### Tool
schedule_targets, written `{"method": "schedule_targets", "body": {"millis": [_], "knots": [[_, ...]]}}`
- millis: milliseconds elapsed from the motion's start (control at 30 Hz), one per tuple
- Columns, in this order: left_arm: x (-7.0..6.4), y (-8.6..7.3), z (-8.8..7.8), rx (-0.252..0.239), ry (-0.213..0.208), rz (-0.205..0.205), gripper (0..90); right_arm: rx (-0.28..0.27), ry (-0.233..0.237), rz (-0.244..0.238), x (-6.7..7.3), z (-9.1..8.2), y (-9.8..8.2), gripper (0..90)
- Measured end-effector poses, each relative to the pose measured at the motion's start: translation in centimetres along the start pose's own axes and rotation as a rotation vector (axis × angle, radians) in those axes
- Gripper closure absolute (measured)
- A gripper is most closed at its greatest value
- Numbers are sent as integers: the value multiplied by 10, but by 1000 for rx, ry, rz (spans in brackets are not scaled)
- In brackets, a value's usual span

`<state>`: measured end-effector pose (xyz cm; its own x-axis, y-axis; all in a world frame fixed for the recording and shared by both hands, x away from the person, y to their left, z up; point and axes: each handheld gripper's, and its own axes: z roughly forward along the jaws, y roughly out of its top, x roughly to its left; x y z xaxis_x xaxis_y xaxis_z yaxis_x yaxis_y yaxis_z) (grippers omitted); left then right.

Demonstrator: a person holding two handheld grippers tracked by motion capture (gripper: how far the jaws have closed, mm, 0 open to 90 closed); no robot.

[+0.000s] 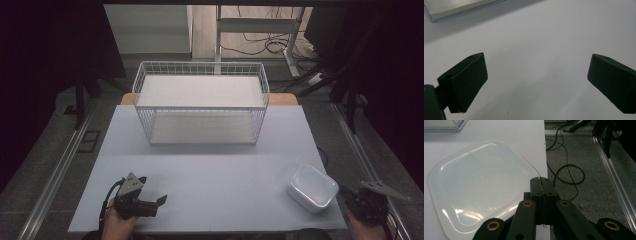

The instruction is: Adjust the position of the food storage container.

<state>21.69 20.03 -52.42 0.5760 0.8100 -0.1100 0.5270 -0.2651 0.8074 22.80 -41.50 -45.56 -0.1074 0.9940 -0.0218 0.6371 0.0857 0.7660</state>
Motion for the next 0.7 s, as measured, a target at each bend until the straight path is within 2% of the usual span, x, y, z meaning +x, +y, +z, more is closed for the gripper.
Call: {"method": "schedule_targets", "body": {"millis": [167, 367, 700], "knots": [[0, 0, 0, 2, 0, -2, 25, 39, -17, 11, -2, 6, -2, 888], [0, 0, 1, 8, 0, -1, 27, 37, -6, 30, -4, 10, -2, 887], [0, 0, 2, 15, 2, -1, 28, 63, 62, 47, 0, 31, 2, 888]]}}
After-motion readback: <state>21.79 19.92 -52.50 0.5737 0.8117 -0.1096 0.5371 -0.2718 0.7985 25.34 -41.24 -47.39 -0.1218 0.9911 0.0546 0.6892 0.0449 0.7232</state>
